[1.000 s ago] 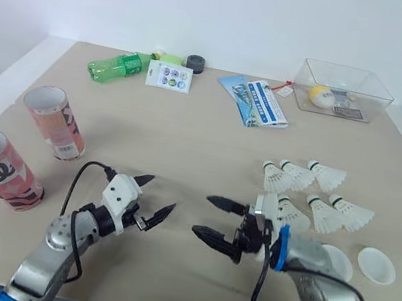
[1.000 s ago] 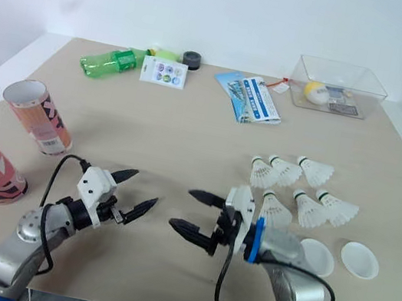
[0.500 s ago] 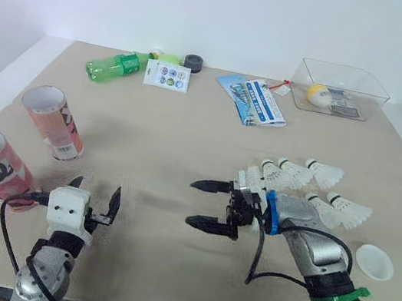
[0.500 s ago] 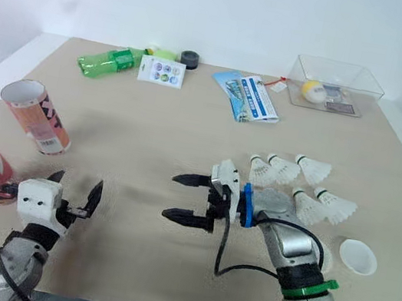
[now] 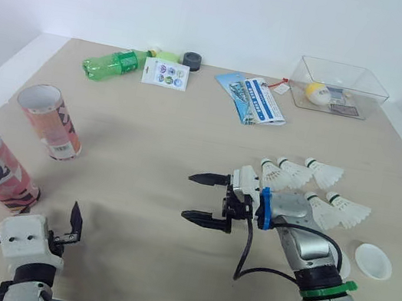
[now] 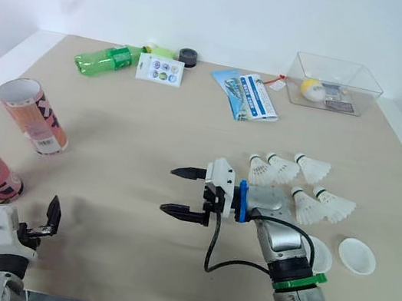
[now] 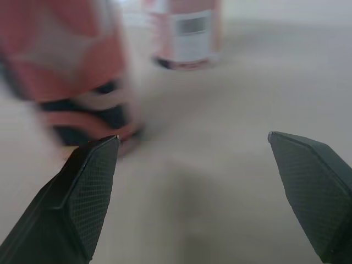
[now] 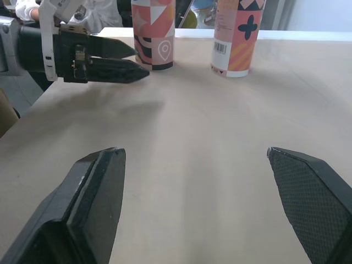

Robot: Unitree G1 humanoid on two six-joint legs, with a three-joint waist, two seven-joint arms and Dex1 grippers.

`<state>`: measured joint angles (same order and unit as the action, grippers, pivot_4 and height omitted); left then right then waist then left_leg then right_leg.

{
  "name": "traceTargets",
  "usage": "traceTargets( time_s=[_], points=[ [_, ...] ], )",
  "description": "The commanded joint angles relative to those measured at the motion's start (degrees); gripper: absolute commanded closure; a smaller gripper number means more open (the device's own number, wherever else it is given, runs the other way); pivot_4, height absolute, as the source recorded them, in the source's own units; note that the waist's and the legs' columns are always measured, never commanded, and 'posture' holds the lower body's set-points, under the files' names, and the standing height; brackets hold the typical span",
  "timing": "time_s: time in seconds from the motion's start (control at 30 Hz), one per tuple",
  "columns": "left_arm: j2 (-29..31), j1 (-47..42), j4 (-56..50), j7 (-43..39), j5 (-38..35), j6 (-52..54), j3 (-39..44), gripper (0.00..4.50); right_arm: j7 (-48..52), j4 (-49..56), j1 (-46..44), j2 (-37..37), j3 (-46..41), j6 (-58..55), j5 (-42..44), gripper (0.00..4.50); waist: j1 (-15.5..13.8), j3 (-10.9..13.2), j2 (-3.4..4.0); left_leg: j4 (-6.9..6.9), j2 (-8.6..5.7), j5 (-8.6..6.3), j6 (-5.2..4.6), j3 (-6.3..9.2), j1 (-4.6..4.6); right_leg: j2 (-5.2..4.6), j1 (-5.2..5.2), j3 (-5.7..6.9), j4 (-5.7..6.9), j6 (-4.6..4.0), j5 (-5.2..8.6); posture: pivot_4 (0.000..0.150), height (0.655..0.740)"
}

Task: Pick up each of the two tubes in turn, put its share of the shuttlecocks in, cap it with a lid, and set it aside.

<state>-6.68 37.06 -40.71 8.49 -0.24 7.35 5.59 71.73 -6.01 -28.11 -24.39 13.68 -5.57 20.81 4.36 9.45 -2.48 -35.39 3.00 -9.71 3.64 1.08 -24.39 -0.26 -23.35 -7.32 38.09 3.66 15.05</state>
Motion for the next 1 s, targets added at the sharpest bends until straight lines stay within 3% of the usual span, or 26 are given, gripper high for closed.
traceTargets(
  time_s=[0.03, 0.3, 0.53, 1.0],
  points=[
    [-4.0, 1.2, -2.0, 4.7, 0.9, -1.7, 1.8, 0.0, 0.7, 0.1, -1.5, 0.8, 0.0, 0.7, -0.1, 0.07, 0.1, 0.0, -0.01, 0.0, 0.0, 0.0, 0.0, 0.0, 0.0, 0.0, 0.0, 0.0, 0.0, -0.01, 0.01, 0.15, 0.74],
    [0.0, -6.4, 4.0, 5.7, -5.8, -1.1, 9.6, 0.0, 1.6, -1.4, -2.8, 2.1, 0.0, 1.4, -1.3, 0.07, 0.1, 0.1, -0.06, -0.01, 0.0, -0.02, 0.02, 0.07, -0.01, 0.03, -0.01, 0.07, 0.01, -0.05, 0.0, 0.15, 0.74],
    [6.8, -13.8, 10.7, 1.7, -10.4, 1.2, 16.4, 0.0, 1.0, -0.5, -2.4, 1.9, -0.7, 1.0, -1.7, 0.07, 0.1, 0.1, -0.06, 0.01, 0.04, -0.02, 0.03, 0.13, -0.07, 0.11, 0.0, 0.09, 0.02, -0.03, 0.02, 0.15, 0.74],
    [20.2, -19.7, 27.7, -13.6, -15.8, 0.7, 20.9, 0.0, -1.1, 2.4, -0.5, 0.8, -1.0, -0.1, -1.6, 0.07, 0.0, 0.0, 0.17, 0.0, 0.04, 0.0, 0.02, 0.1, 0.07, 0.08, 0.09, 0.1, 0.08, -0.06, -0.03, 0.15, 0.74]
  ],
)
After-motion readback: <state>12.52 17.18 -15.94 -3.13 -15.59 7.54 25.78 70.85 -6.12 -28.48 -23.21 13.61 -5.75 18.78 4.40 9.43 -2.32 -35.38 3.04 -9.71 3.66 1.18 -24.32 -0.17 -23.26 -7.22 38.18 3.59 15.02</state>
